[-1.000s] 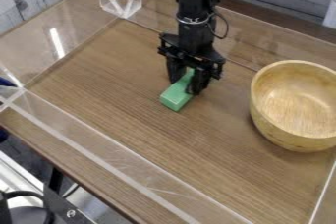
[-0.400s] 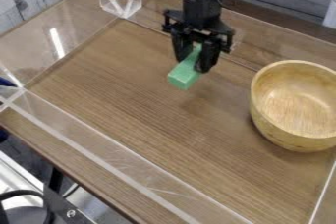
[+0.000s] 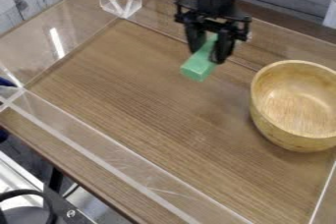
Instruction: Put the green block in the brown bowl
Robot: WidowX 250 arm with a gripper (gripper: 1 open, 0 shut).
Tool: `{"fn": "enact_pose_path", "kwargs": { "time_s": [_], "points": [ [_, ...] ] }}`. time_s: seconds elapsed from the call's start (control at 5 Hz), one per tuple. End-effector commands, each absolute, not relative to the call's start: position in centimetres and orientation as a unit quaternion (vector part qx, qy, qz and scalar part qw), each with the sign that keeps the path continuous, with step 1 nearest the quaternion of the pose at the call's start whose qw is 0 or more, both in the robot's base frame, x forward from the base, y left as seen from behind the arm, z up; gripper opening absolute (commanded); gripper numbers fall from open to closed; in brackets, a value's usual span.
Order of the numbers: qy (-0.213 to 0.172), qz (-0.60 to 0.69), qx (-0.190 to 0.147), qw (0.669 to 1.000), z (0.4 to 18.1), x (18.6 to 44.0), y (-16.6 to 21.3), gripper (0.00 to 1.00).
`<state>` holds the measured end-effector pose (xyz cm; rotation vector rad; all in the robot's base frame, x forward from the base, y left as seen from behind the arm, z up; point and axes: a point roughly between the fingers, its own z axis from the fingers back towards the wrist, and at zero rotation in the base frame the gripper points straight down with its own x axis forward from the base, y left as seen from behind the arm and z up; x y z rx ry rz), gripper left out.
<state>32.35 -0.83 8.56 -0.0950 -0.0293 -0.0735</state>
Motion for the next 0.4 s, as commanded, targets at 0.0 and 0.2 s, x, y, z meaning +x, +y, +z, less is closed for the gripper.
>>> {"fn": "enact_pose_path", "kwargs": {
  "time_s": [0.0,0.2],
  "points": [
    [-0.064,-0.055,-0.053,0.995,11.7,33.9,-3.4,0.00],
    [-0.064,-0.070,-0.060,0.994,12.0,34.3,-5.8,0.00]
  ]
}}
